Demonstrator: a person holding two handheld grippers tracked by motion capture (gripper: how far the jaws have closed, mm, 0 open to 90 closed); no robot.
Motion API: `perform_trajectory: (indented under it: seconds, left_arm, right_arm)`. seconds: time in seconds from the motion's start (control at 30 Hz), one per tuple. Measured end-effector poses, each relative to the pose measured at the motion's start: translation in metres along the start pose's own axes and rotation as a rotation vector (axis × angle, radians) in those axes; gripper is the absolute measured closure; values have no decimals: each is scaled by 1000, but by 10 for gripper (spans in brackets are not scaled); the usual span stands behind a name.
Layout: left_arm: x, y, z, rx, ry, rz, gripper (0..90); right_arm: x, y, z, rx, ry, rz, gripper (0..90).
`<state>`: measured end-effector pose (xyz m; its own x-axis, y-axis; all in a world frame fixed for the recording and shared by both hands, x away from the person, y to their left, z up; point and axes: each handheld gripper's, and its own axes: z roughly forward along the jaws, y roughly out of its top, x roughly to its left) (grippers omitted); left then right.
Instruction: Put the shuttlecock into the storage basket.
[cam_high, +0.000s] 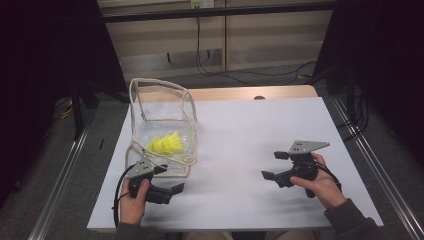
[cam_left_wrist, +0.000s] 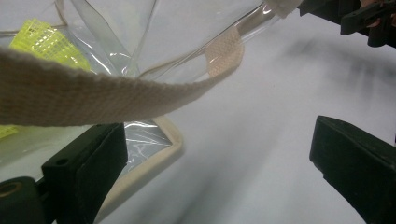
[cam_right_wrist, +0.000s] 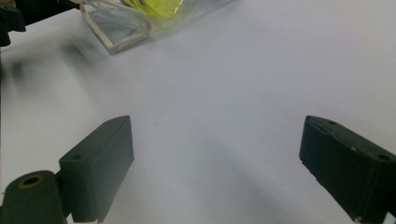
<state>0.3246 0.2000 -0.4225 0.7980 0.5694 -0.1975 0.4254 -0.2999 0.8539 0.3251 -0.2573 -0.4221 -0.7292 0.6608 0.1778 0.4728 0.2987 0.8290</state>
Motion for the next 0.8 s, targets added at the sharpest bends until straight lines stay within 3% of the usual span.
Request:
perform_trajectory:
  seconds: [0.8]
  left_arm:
    - [0,0,1,8,2,1,41]
  right_arm:
    - [-9,-21,-19,-17,-37,29,96]
